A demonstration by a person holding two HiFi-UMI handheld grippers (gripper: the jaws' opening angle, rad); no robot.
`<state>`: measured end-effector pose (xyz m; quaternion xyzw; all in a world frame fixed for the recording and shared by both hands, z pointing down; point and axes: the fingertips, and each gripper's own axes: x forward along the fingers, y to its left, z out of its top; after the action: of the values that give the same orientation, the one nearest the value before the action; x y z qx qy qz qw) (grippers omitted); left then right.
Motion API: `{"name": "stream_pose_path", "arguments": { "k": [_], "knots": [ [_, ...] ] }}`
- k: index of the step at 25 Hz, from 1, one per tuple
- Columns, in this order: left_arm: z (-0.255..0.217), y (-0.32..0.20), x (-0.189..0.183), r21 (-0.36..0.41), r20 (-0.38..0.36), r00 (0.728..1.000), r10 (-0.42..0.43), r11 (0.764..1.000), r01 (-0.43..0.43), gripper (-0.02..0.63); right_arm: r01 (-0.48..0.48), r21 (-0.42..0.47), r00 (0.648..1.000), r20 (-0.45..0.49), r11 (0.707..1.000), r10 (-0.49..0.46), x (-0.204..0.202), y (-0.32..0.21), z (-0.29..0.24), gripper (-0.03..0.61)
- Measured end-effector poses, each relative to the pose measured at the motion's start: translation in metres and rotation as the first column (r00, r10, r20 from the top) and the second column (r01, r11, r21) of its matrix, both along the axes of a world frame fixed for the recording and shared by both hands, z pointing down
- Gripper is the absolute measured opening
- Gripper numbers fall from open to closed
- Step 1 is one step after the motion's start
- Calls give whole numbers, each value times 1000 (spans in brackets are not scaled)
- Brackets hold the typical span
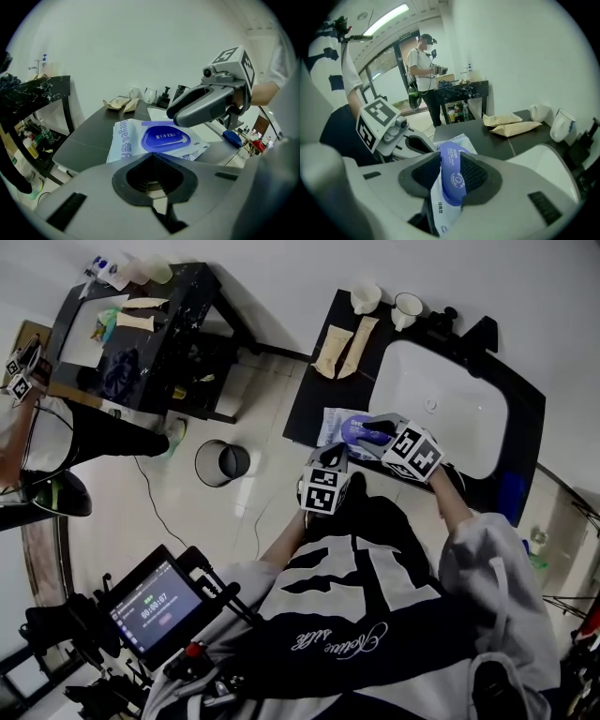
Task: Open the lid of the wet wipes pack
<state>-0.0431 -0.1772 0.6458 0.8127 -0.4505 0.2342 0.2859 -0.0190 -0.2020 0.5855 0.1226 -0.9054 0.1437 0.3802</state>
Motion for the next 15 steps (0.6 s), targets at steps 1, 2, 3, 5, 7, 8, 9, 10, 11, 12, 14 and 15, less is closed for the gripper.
{"name": "stream_pose_path", "arguments": {
  "k": [1, 2, 3, 5, 7, 8, 9, 10, 11, 12, 14, 15],
  "knots": [
    [0, 0, 0, -1, 0, 1000, -1, 1000, 1, -2, -23, 10, 1000, 20, 1000, 23, 1, -5, -6, 130],
    [-1, 0, -1, -2, -2, 1000, -3, 1000, 3, -2, -48, 21, 998, 40, 999, 48, 2, -10, -13, 130],
    [-1, 0, -1, -1, -4, 1000, -5, 1000, 5, -2, -76, 30, 995, 61, 997, 74, 4, -17, -19, 130],
    [-2, 0, -1, 3, -10, 1000, -5, 1000, 5, -2, -137, 49, 986, 99, 989, 131, 7, -33, -30, 123],
    [-5, -1, 0, 5, -19, 1000, -8, 1000, 8, -2, -196, 74, 976, 117, 978, 186, 11, -50, -34, 81],
    [-7, -2, 0, 8, -23, 1000, -11, 1000, 11, -2, -218, 83, 971, 121, 973, 207, 13, -58, -34, 69],
    [-9, -3, 0, 11, -26, 1000, -14, 1000, 14, -2, -236, 84, 966, 127, 968, 224, 14, -65, -34, 69],
    [-10, -4, 0, 15, -26, 1000, -15, 1000, 15, -2, -254, 80, 961, 135, 964, 242, 15, -71, -33, 69],
    [-12, -4, 0, 19, -25, 1000, -14, 1000, 15, -2, -271, 75, 956, 140, 960, 259, 15, -77, -31, 71],
    [-12, -4, 0, 20, -24, 1000, -13, 1000, 14, -2, -287, 72, 951, 142, 955, 275, 17, -83, -29, 72],
    [-12, -4, 0, 15, -22, 1000, -10, 1000, 11, -2, -311, 67, 944, 136, 948, 300, 19, -94, -23, 75],
    [-11, -3, 0, 11, -20, 1000, -8, 1000, 9, -2, -320, 64, 942, 130, 945, 310, 20, -99, -20, 75]
  ]
}}
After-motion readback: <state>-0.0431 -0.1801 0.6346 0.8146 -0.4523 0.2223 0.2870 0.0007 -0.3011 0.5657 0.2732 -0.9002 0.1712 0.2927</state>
